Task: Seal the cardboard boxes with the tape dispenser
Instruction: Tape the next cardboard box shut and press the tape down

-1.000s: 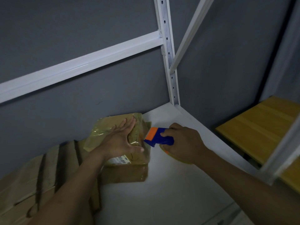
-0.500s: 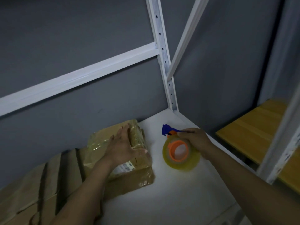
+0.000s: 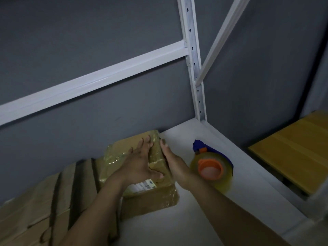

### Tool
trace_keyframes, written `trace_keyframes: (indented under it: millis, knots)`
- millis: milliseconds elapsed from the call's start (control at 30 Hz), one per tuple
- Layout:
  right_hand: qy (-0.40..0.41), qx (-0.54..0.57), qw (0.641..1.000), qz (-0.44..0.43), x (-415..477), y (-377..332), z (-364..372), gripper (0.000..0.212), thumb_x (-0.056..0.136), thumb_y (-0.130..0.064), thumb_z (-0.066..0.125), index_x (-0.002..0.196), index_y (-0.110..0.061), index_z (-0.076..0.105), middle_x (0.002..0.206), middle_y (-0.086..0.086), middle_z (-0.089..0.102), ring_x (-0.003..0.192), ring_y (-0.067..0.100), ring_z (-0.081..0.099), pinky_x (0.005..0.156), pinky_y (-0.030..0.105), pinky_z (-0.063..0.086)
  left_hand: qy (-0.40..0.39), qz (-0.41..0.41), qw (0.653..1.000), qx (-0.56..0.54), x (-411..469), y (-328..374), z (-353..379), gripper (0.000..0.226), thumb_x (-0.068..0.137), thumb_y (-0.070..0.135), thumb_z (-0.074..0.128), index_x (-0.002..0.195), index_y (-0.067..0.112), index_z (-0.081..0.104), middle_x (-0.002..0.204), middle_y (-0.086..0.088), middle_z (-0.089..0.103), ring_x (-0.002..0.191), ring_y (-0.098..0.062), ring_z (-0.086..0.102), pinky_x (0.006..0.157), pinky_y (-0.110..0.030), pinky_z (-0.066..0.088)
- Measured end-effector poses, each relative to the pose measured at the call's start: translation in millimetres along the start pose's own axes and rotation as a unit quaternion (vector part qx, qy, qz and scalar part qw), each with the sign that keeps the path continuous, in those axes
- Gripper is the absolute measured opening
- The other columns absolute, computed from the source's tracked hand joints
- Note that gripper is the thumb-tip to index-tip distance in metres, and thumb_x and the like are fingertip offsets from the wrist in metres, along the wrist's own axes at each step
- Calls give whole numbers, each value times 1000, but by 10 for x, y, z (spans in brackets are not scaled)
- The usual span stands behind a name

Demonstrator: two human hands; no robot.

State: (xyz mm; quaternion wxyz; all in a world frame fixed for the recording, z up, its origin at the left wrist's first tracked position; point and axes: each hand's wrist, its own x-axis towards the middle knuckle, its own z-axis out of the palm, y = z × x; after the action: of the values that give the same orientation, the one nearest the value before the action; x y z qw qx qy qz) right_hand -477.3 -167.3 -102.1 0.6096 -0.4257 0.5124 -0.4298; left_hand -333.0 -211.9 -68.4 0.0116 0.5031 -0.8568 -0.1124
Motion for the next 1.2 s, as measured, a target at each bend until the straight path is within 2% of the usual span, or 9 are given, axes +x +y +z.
trace_keyframes:
  millis: [200, 367, 467, 600, 800, 900, 1000, 1100, 1200]
  knots:
    - [9, -41, 999, 15, 26, -31, -143, 55, 99, -56, 18, 128, -22, 51, 111, -6, 56, 107, 9, 51, 90, 21, 32, -27, 11, 999, 13, 13, -29, -11, 124, 70, 50, 80, 154, 18, -5, 160, 9, -19, 146, -10, -18, 120, -41, -6]
    - [-11, -107, 994, -27, 148, 23, -5, 82, 71, -75, 43, 146, -45, 27, 143, -7, 46, 123, 15, 51, 104, 37, 41, -20, 49, 998, 35, -46, -122, 14, 121, 74, 53, 76, 154, 22, -10, 155, 11, -21, 145, -8, -17, 120, -38, -7]
    - [-9, -167, 985, -29, 131, -49, -102, 46, 88, -60, 38, 123, -36, 56, 112, -5, 65, 97, 10, 62, 84, 29, 49, -32, 53, 994, 90, -171, -391, -117, 121, 72, 68, 68, 150, 31, -17, 155, 15, -23, 145, -5, -18, 120, -41, -9]
    - [0, -258, 963, -82, 89, -185, -178, 37, 99, -48, 36, 131, -35, 48, 125, -5, 59, 99, 7, 55, 85, 27, 42, -4, -20, 992, 126, -458, -945, -251, 124, 58, 90, 49, 151, 37, -14, 154, 18, -24, 145, -7, -20, 118, -45, -10]
    - [3, -595, 749, -291, 100, -244, -4, 74, 75, -75, 37, 135, -34, 51, 151, -8, 34, 142, 17, 22, 113, 35, 18, 84, -77, 993, 28, -618, -992, -47, 126, 53, 99, 38, 154, 34, -3, 158, 14, -12, 147, -9, -13, 118, -32, -8]
    - [64, -594, 732, -327, 263, -262, -47, 61, 78, -64, 38, 115, -29, 69, 134, -3, 56, 133, 25, 40, 108, 35, 23, 103, -86, 989, 60, -634, -894, 2, 133, 44, 104, 21, 155, 35, -1, 162, 8, -6, 148, -17, -9, 118, -36, -4]
    - [108, -612, 722, -305, 413, -357, -151, 33, 92, -38, 55, 120, -25, 66, 134, -2, 57, 125, 22, 45, 103, 26, 27, 102, -40, 993, 45, -710, -778, -28, 123, 49, 97, 31, 154, 37, 11, 160, 12, 7, 145, -20, 3, 113, -26, -1]
    - [74, -611, 742, -265, 521, -411, -269, 41, 98, -27, 50, 139, -22, 48, 152, 2, 35, 137, 22, 34, 110, 26, 22, 200, 51, 973, 100, -717, -667, -42, 90, 67, 83, 44, 139, 29, 52, 142, 7, 50, 116, -15, 38, 94, -12, 19]
    - [38, -594, 772, -222, 411, -398, -391, 55, 99, -34, 48, 149, -26, 28, 160, 0, 13, 144, 20, 22, 115, 31, 20, 276, 47, 958, 55, -617, -581, 37, 62, 73, 65, 47, 109, 23, 75, 108, 3, 72, 84, -21, 56, 80, -18, 32]
